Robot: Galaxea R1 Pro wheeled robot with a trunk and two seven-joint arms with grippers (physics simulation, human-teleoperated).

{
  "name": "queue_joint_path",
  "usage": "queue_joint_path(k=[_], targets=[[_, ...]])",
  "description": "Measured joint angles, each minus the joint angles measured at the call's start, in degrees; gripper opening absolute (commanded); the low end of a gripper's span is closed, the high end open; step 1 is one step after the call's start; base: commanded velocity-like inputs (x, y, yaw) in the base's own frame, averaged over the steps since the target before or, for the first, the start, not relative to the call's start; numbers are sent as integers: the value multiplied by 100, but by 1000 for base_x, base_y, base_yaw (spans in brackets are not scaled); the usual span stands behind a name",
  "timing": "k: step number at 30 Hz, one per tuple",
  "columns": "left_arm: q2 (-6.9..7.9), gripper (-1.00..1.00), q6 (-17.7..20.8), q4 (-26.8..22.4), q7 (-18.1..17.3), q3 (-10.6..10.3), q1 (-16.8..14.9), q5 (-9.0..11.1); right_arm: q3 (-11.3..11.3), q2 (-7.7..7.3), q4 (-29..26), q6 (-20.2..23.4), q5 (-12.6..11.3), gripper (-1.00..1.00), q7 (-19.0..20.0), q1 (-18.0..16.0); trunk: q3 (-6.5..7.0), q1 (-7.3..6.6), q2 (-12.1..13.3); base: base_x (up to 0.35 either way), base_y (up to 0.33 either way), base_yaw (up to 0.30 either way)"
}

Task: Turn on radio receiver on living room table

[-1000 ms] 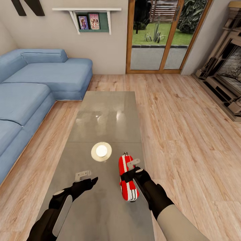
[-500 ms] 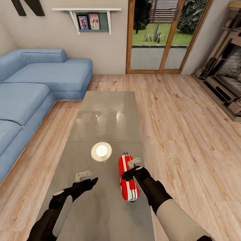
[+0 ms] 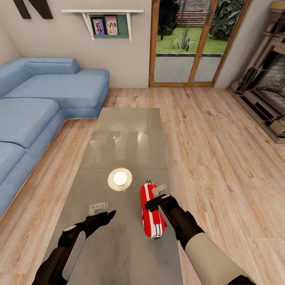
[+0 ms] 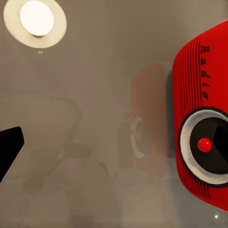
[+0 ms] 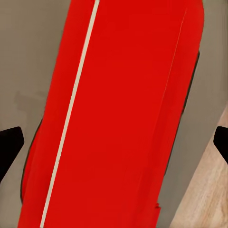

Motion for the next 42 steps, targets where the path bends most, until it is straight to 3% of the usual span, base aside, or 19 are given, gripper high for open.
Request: queue_joint_path(k=[20, 21, 42], targets=[[-3, 100, 0, 0, 2, -1, 0, 0, -35, 0, 10, 34, -9, 100, 0, -127, 0, 0, 0, 0, 0, 0], [-3, 100, 0, 0, 1, 0, 0, 0, -35, 0, 10, 34, -9, -100, 0, -128, 0, 0, 0, 0, 0, 0], [2, 100, 0, 0, -2, -4, 0, 0, -149, 0, 110, -9, 2, -100, -6, -133, 0, 0, 0, 0, 0, 0]])
